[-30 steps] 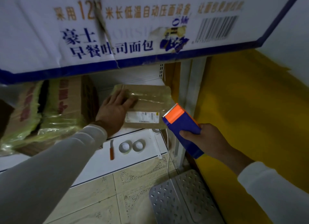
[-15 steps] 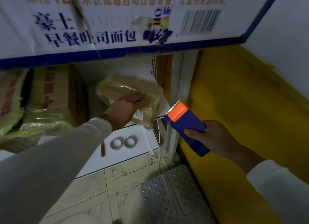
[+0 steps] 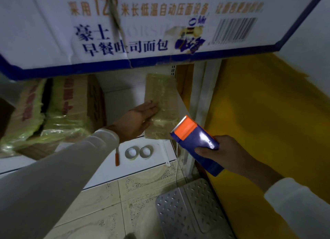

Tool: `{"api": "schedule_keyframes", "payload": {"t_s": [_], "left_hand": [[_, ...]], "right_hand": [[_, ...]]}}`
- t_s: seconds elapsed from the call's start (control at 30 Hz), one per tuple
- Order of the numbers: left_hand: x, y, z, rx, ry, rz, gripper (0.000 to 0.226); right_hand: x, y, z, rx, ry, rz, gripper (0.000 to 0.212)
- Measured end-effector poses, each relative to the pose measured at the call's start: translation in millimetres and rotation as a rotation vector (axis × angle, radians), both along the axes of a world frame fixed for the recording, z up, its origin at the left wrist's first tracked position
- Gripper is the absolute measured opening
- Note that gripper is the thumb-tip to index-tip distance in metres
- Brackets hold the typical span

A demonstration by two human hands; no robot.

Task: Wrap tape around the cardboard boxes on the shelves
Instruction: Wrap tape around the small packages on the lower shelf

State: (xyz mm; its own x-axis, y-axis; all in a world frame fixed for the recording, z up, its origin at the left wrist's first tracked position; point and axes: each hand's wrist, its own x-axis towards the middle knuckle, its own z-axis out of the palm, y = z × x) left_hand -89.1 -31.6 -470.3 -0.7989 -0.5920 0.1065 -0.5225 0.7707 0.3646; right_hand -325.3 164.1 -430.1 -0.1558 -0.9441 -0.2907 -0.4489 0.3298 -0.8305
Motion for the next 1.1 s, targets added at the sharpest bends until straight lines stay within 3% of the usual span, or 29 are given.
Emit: {"api": "schedule_keyframes", "payload": {"t_s": [0.2,0.37,0.57,0.7,0.8,1.1], "left_hand": [[-8,11,14,0.101,-0.016,0.029,0.063],[1,31,37,0.120,0.145,-0.015,0.046],[9,51,47,0.781,0.178,-0.041,0.045],[7,56,43,0.980,0.268,-0.001,0.038],[8,56,41,0.937,0.312,0.037,0.026],[10,53,28,0.713,0.395,0.176,0.017]], "right_hand": [[5,-4,8,0.012,-0.039,0.120,0.013],[6,-6,17,0.040,-0.005,0.195,0.012],[13,-8,20,0.033,-0.038,0.274,0.012],[18,-11,15,0.043,0.009,0.323,0.018],[19,-12,12,0.047,0.017,0.333,0.025],[15,-38,31,0.165,0.002,0.382,0.017]]}}
